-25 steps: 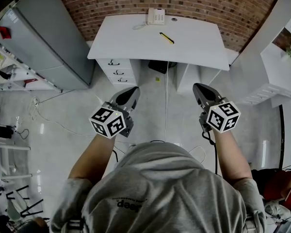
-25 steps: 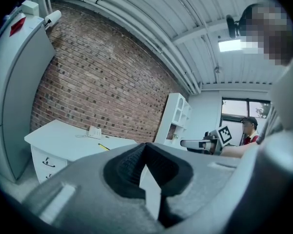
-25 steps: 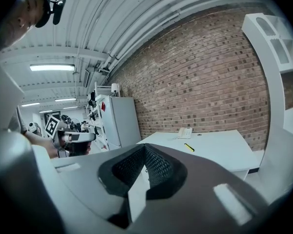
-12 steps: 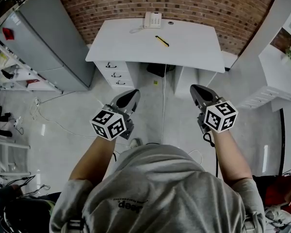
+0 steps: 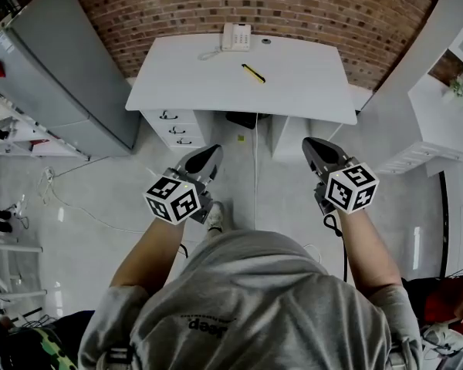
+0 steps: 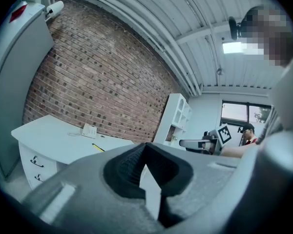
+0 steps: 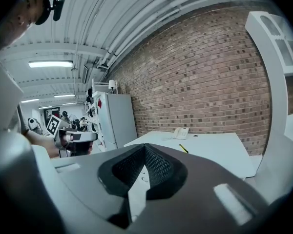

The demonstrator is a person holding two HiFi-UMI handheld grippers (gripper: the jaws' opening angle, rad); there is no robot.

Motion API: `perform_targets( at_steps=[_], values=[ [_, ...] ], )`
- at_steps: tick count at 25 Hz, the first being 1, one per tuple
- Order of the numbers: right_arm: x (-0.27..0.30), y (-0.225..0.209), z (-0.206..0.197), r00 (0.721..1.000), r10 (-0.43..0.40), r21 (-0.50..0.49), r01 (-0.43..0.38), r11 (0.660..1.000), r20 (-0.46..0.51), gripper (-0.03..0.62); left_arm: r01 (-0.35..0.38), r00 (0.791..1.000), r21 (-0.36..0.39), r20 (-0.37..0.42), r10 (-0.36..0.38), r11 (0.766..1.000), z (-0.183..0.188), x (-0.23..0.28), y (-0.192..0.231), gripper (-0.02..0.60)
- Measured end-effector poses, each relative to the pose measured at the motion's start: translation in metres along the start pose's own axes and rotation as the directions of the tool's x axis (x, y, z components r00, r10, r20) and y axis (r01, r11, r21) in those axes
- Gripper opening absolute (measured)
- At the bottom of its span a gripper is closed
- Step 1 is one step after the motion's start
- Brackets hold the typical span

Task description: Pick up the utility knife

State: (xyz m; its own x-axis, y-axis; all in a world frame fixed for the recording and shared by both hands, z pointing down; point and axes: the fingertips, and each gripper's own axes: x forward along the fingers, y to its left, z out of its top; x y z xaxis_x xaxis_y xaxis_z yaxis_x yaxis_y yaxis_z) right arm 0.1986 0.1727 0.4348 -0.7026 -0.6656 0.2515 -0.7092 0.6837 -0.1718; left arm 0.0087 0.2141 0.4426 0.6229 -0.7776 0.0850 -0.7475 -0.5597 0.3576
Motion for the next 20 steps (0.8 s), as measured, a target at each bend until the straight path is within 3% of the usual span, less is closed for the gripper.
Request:
perform_targets(
  at_steps=[14,20],
  values=[
    [0.197,-0.026,0.075,0.995,-0.087,0.028,0.086,0.996,0.049,0.006,0.124,0.991,0.003,-0.042,-0.124,0.992,0.088,0.074,0.193,-0.005],
    [0.257,-0.034,0.097,0.994,-0.1,0.036,0.099,0.994,0.033,0.006,0.149,0.987,-0.01,-0.057,-0.149,0.989,0.111,0.096,0.246,-0.005]
  ],
)
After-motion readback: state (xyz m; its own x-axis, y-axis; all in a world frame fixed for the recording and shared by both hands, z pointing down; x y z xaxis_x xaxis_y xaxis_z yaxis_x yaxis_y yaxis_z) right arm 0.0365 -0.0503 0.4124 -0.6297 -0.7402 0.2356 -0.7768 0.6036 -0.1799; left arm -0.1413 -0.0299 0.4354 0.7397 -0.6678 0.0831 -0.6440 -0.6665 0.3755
